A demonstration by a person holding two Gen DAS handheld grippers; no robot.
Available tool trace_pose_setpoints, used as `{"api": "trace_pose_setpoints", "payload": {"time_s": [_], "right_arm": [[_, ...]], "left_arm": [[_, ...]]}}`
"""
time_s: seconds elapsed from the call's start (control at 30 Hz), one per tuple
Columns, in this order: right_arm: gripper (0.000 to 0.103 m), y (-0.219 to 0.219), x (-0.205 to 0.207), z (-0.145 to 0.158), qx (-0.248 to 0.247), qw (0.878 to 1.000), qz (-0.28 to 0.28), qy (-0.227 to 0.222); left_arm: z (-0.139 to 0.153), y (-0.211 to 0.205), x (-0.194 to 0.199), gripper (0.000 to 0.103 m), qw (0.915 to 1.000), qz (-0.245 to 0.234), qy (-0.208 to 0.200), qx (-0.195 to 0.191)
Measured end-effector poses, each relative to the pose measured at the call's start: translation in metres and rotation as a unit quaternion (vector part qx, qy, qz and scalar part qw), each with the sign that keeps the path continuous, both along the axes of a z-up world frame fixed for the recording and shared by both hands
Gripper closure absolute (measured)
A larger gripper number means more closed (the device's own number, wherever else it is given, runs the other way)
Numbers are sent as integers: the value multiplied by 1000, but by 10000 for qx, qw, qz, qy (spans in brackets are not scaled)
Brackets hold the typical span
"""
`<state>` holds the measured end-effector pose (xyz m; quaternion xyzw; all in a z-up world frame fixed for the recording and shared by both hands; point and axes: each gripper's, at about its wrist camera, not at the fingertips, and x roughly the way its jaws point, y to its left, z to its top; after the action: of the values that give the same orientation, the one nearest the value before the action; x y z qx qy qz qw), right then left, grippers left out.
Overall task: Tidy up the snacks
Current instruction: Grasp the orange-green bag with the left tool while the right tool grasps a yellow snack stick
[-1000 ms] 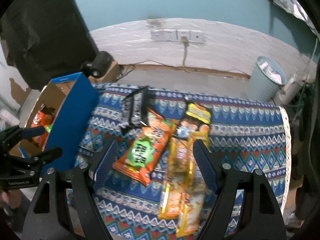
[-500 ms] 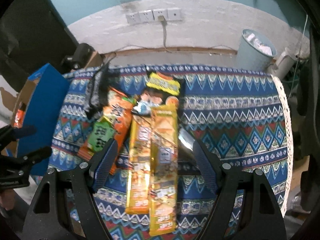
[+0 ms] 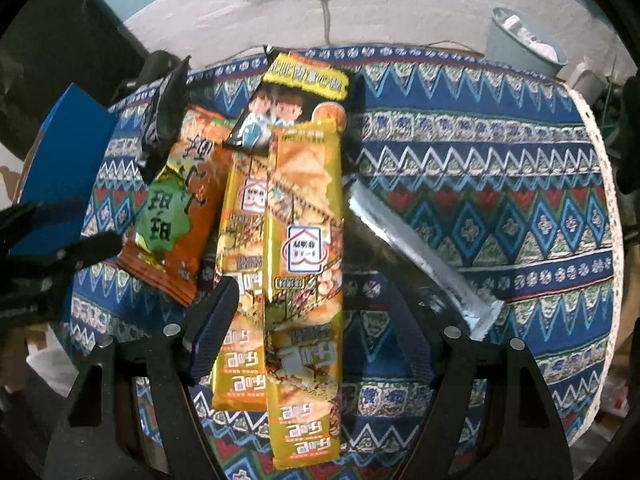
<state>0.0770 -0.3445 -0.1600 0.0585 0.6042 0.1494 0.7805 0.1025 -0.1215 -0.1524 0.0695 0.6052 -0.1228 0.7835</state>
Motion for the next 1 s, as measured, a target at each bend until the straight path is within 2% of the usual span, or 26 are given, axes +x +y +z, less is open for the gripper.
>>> {"api": "trace_pose_setpoints", "payload": {"time_s": [0.2, 0.23, 0.27, 0.33, 0.57, 0.8, 0.9, 0.93, 1.0], "right_arm": [[46, 4, 4, -10, 63, 9999, 113, 80], [52, 5, 5, -11, 75, 9998, 135, 87], [64, 4, 5, -13, 68, 9998, 160, 90], [71, 5, 7, -15, 95, 9997, 219, 92], [72, 0, 14, -17, 68, 9999, 145, -26], [71, -2, 20, -21, 46, 9999, 92, 6], [70, 2, 23, -25, 24, 10000, 71, 26], [70, 6, 25, -27, -2, 10000, 86, 22], [71, 6, 25, -26, -63, 9999, 154, -22]], "left_arm": [[-20, -10, 12, 23, 9997, 56, 226, -12], [-23, -11, 14, 23, 9996, 80, 255, -6], [-26, -11, 16, 23, 9995, 110, 284, -12], [-31, -12, 21, 23, 9993, 166, 343, -29], [-45, -22, 35, 23, 9987, 226, 453, -95], [-61, -45, 42, 23, 9987, 69, 467, 172], [-62, -52, 43, 21, 9992, 1, 345, 208], [-62, -54, 43, 22, 9992, -43, 349, 190], [-59, -54, 42, 36, 9996, -74, 232, 117]]}}
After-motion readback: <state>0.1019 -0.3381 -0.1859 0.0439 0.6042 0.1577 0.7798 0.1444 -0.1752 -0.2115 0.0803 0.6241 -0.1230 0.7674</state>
